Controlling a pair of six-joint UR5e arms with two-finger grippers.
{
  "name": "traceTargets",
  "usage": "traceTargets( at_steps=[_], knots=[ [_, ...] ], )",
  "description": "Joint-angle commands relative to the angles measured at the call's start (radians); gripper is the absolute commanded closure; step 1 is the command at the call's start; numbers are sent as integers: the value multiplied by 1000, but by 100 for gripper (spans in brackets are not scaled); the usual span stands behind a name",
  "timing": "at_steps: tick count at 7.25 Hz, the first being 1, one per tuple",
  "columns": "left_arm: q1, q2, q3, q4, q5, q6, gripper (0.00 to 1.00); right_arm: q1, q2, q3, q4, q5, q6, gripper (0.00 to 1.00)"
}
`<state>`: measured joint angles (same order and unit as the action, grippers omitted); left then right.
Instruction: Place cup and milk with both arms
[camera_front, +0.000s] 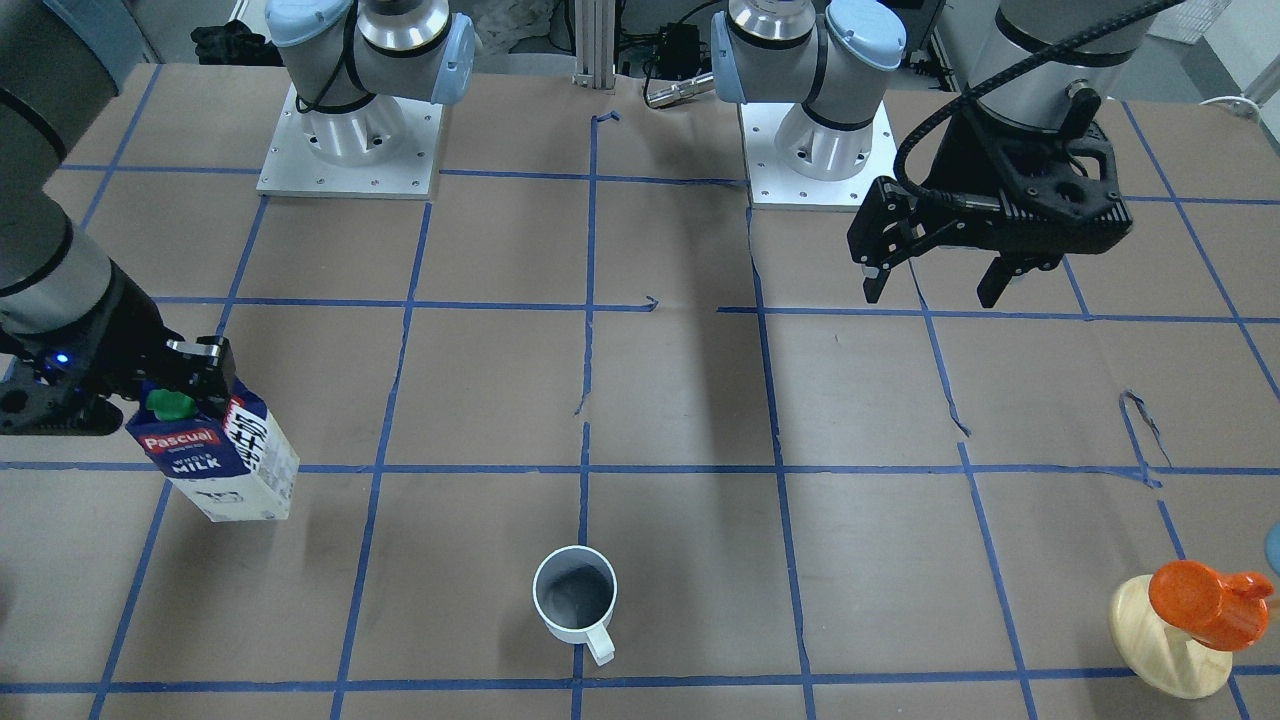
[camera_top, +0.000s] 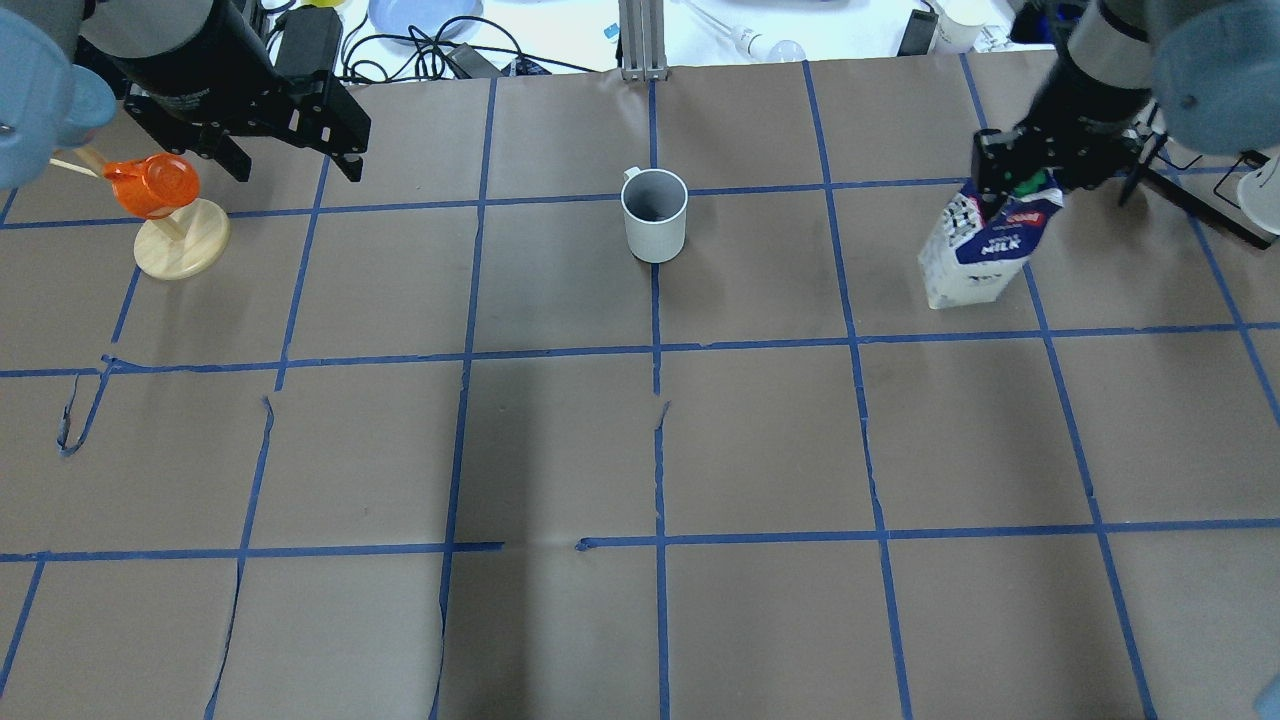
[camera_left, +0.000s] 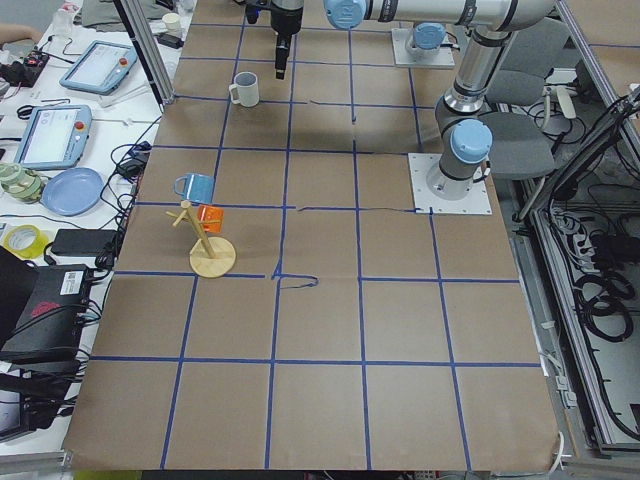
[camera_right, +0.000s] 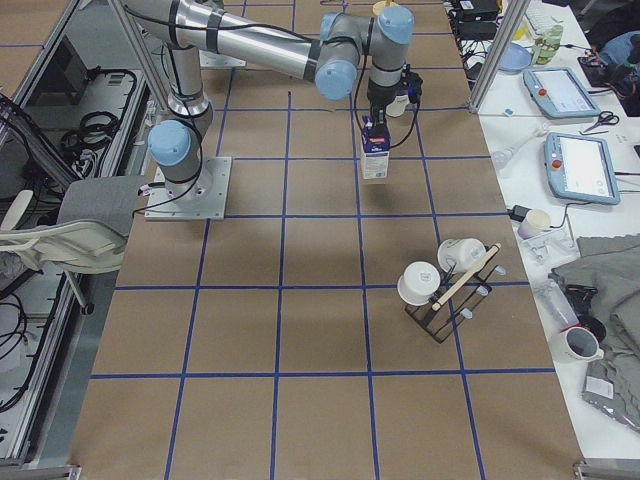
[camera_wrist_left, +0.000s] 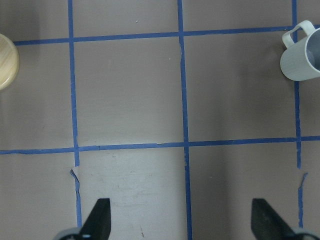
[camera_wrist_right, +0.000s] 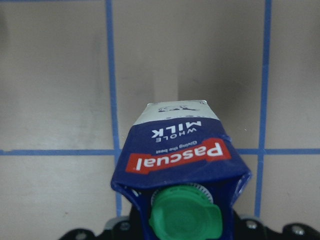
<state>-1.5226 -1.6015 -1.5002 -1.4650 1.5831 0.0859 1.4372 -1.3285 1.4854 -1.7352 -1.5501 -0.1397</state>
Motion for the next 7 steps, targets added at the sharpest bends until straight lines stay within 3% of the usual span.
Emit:
traceTargets(
  at_steps=[1, 4, 7],
  knots=[
    [1, 0, 0, 0, 0, 0, 0, 138, 106, -166, 29, 8, 148, 45],
    [1, 0, 0, 0, 0, 0, 0, 258, 199, -241, 14, 16, 270, 45],
    [1, 0, 0, 0, 0, 0, 0, 267, 276, -336, 9, 53, 302, 48]
  ],
)
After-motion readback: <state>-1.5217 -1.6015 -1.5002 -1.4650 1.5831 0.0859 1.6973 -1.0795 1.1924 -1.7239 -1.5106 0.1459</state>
